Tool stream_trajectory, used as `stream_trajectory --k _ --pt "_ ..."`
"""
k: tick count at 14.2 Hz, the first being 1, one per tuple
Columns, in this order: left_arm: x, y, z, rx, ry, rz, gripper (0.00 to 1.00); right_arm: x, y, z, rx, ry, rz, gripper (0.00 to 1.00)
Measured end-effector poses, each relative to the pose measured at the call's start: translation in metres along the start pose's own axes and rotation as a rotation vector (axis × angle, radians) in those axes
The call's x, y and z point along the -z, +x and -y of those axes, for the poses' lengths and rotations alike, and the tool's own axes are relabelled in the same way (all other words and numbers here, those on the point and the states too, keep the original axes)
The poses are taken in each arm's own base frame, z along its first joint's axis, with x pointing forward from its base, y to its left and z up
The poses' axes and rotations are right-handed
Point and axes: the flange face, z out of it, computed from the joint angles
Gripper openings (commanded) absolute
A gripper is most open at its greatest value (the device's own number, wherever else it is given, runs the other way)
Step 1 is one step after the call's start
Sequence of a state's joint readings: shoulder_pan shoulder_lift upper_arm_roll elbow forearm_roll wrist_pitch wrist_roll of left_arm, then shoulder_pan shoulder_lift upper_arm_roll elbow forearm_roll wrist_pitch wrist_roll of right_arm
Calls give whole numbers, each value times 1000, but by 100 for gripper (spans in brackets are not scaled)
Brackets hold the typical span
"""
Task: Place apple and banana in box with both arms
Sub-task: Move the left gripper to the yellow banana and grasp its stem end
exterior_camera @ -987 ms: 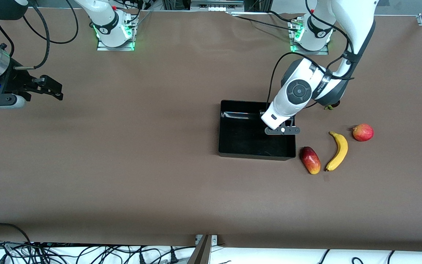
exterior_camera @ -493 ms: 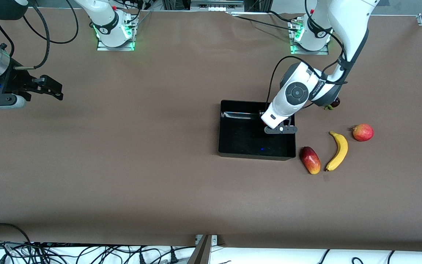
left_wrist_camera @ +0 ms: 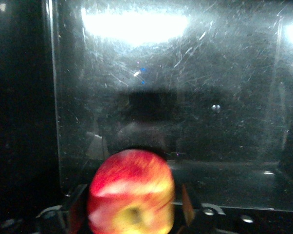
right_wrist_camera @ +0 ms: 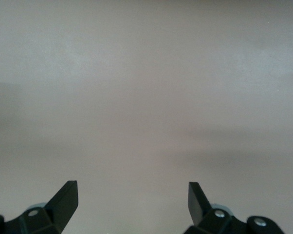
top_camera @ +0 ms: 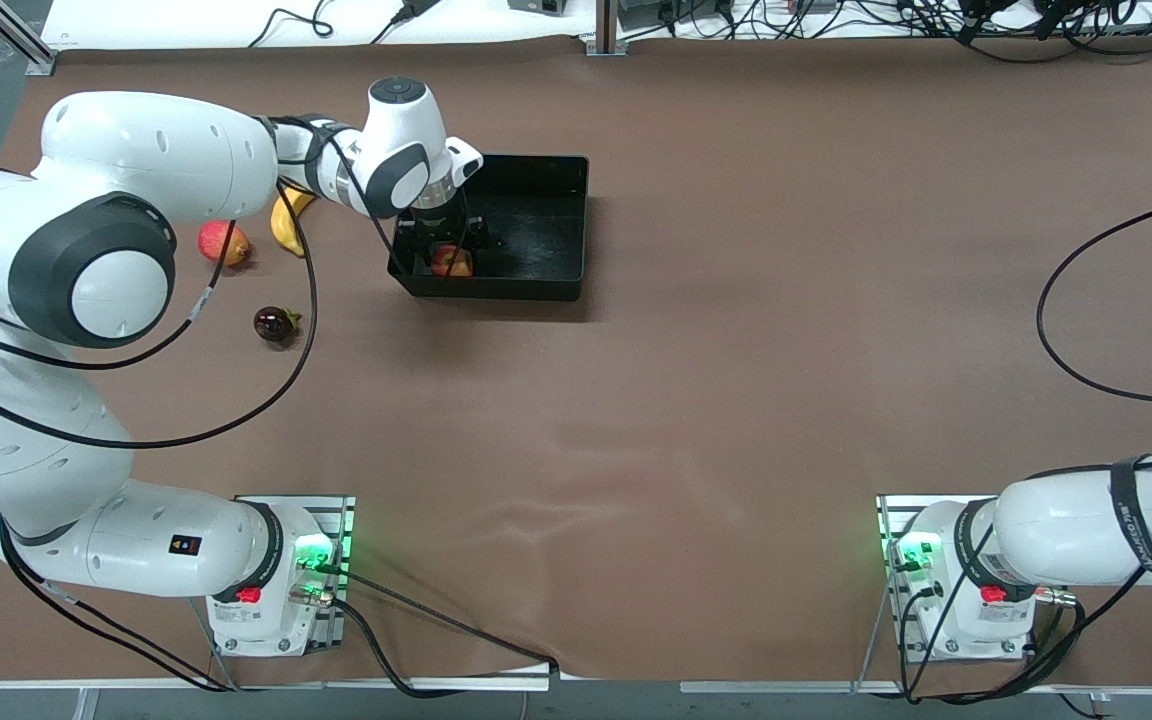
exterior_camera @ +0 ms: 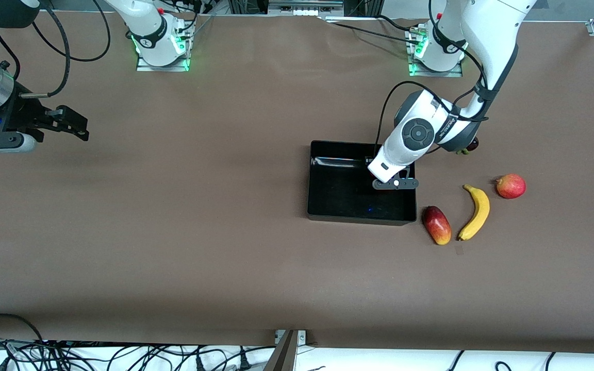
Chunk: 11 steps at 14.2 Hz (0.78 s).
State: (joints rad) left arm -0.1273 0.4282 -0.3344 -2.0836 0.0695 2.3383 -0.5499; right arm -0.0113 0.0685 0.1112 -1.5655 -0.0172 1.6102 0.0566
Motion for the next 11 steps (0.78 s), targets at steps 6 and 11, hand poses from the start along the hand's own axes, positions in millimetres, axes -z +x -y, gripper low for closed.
stream_trajectory --k 6,11 --pt "135 35 12 5 95 42 100 0 0 0 0 0 0 100" --pt "168 90 127 -299 134 11 100 0 0 0 0 0 0 100"
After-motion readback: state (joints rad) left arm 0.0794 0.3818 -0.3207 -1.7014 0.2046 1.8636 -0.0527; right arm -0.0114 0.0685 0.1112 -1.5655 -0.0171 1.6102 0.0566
